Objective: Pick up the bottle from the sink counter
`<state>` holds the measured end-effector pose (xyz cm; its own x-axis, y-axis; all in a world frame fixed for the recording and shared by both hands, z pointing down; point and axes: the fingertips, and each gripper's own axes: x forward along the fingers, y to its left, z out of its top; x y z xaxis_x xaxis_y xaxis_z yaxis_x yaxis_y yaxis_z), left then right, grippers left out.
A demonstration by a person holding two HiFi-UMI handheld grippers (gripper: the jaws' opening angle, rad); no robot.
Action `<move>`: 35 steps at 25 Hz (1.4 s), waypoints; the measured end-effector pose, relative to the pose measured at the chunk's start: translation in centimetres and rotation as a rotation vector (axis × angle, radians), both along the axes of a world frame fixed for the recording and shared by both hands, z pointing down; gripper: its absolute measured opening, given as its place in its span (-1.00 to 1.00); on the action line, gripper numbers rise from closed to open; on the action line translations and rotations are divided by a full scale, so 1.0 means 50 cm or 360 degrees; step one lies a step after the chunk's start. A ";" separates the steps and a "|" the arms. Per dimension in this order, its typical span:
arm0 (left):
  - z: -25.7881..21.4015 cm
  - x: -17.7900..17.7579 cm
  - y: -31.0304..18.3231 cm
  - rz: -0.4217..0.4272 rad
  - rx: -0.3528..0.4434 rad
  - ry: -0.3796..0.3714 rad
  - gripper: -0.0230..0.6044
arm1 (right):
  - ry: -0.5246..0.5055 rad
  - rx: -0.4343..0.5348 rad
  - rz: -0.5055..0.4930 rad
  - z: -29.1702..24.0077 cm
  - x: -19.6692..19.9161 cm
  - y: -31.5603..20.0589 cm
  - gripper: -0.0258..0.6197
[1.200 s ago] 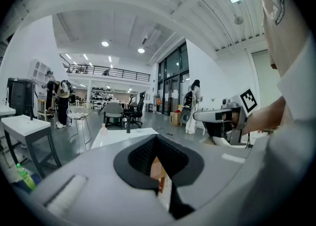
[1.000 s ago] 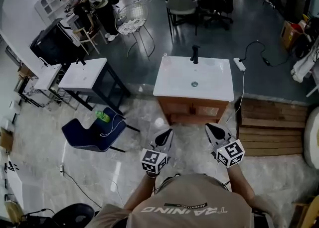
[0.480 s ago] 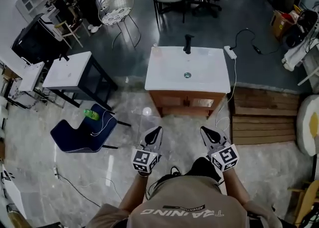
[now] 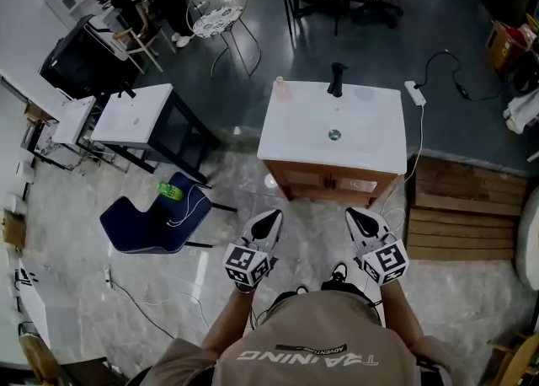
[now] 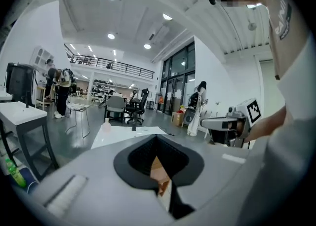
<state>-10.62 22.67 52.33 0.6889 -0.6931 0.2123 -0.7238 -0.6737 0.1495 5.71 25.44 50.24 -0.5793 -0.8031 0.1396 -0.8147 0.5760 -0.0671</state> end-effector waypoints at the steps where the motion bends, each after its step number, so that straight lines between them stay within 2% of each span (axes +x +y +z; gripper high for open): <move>1: -0.007 0.009 -0.016 -0.0016 0.0007 0.0010 -0.90 | -0.0009 0.0004 -0.0008 -0.001 0.012 -0.014 -0.90; 7: -0.002 0.037 -0.087 -0.0143 0.0037 -0.0034 -0.90 | 0.0003 -0.0050 -0.0140 0.026 0.068 -0.083 -0.90; 11: 0.028 0.042 -0.105 -0.0199 -0.0043 -0.0038 -0.90 | 0.0005 -0.0115 -0.0166 0.052 0.090 -0.118 -0.90; 14: 0.037 0.021 -0.136 -0.0210 -0.0049 -0.0058 -0.90 | -0.0020 -0.0151 -0.0165 0.064 0.081 -0.145 -0.90; 18: 0.030 -0.019 -0.220 -0.0213 0.0020 -0.0058 -0.90 | 0.0008 -0.0164 -0.0190 0.076 0.045 -0.195 -0.90; 24: 0.020 -0.085 -0.328 -0.0198 0.0069 -0.0052 -0.90 | 0.0014 -0.0129 -0.0129 0.059 -0.020 -0.269 -0.90; 30: 0.023 -0.140 -0.435 -0.0099 0.0110 -0.0040 -0.90 | 0.0012 -0.0069 -0.0028 0.036 -0.070 -0.355 -0.90; 35: 0.028 -0.143 -0.478 -0.0038 0.0094 -0.0035 -0.90 | -0.0012 -0.0121 0.0077 0.046 -0.069 -0.376 -0.90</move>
